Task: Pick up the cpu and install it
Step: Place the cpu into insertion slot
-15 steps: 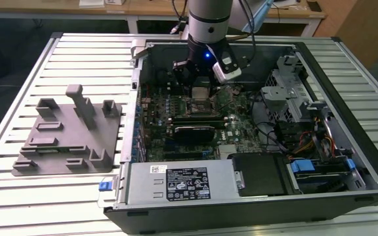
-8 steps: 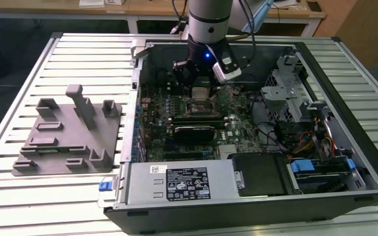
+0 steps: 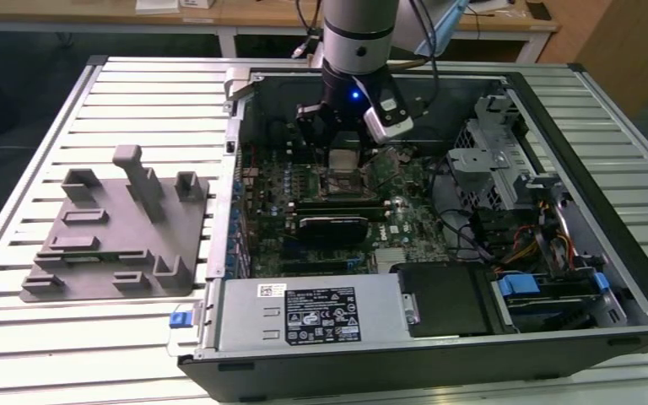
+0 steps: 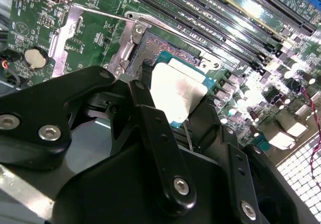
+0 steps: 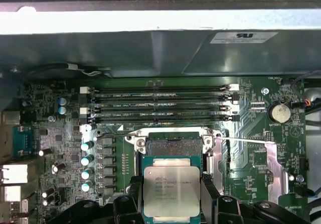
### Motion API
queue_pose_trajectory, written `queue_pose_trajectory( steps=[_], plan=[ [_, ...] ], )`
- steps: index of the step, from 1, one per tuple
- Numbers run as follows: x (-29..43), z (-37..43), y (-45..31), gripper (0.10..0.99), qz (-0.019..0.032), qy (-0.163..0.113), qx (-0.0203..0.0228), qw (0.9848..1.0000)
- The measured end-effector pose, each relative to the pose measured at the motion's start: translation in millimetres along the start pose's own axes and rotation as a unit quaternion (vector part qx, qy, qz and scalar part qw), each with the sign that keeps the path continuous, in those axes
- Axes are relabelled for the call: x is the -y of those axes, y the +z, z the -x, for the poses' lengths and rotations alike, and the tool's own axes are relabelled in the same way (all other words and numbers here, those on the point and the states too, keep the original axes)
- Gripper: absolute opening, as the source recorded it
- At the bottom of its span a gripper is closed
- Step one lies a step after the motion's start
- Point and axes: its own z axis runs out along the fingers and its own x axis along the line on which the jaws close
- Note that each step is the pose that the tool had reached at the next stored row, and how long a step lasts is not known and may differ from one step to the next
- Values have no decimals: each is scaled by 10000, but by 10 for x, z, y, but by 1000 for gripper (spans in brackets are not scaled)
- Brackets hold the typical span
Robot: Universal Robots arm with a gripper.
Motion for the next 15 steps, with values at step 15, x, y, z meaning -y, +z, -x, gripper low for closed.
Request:
queue_pose_trajectory(
  steps=[15],
  plan=[
    [0,0,2,541,-11,993,30,9951]
  ],
)
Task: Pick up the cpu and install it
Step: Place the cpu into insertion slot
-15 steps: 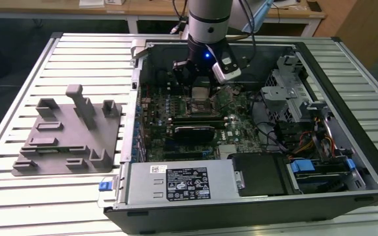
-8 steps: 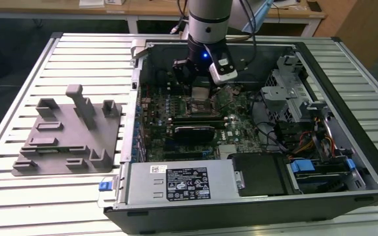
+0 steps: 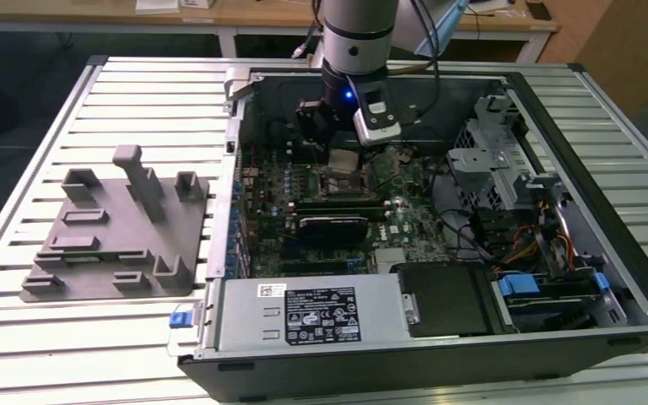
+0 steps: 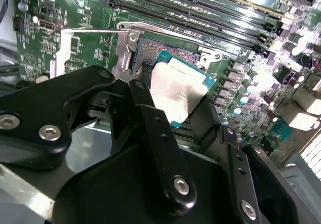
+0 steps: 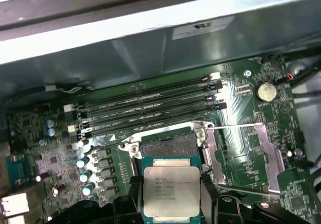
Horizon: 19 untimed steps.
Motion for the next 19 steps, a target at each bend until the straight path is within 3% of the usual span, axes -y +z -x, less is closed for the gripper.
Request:
queue_pose_trajectory(
  steps=[10,19],
  plan=[
    [0,0,0,541,-7,581,18,9983],
    [0,0,0,541,-15,1113,35,9938]
  ],
)
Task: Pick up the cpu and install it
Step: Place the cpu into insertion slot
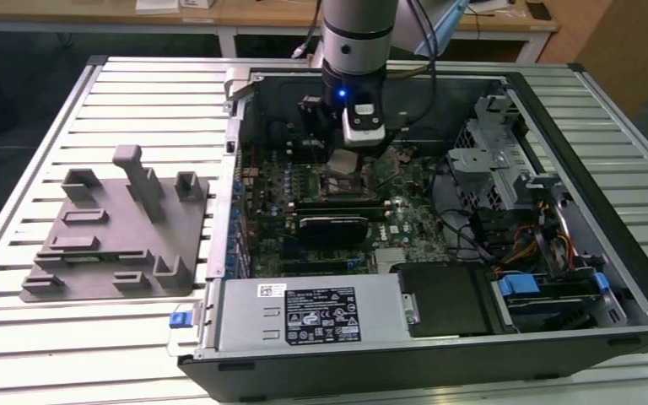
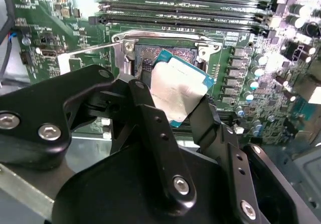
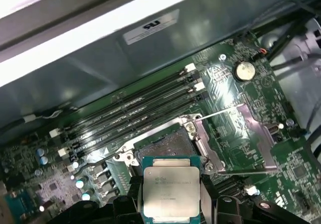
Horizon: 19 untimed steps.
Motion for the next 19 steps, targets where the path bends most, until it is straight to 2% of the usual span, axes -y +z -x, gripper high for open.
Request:
queue_pose_trajectory(
  steps=[5,10,15,19],
  plan=[
    [0,0,0,541,-4,286,9,9996],
    [0,0,0,541,-9,569,18,9984],
    [0,0,0,541,-13,863,28,9963],
    [0,0,0,541,-16,1104,35,9939]
  ],
)
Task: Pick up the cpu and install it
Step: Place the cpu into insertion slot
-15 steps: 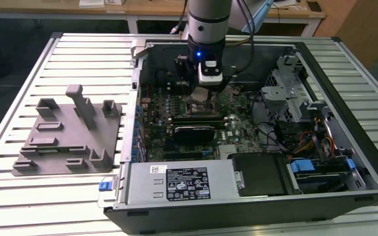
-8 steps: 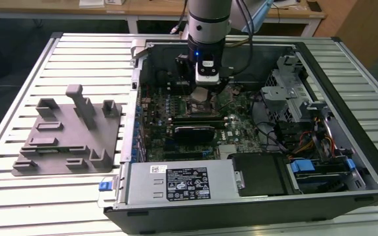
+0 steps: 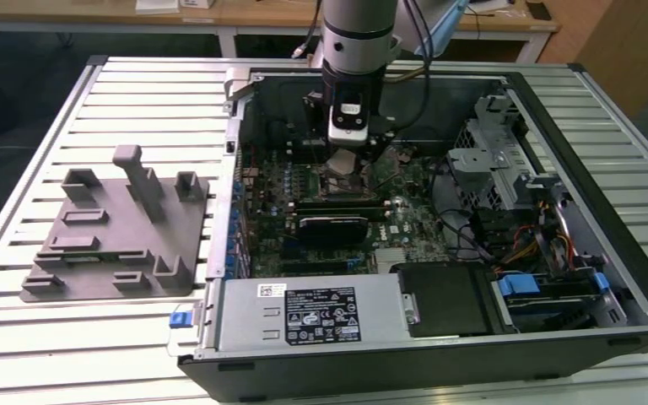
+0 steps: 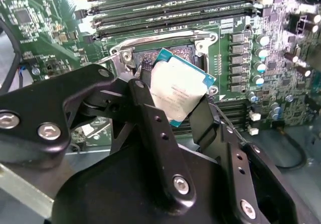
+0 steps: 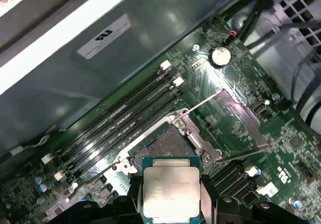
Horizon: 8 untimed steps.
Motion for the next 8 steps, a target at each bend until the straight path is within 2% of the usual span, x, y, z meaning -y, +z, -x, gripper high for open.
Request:
queue_pose_trajectory(
  steps=[4,8],
  plan=[
    [0,0,0,541,-3,249,8,9997],
    [0,0,1,541,-6,520,16,9986]
  ],
)
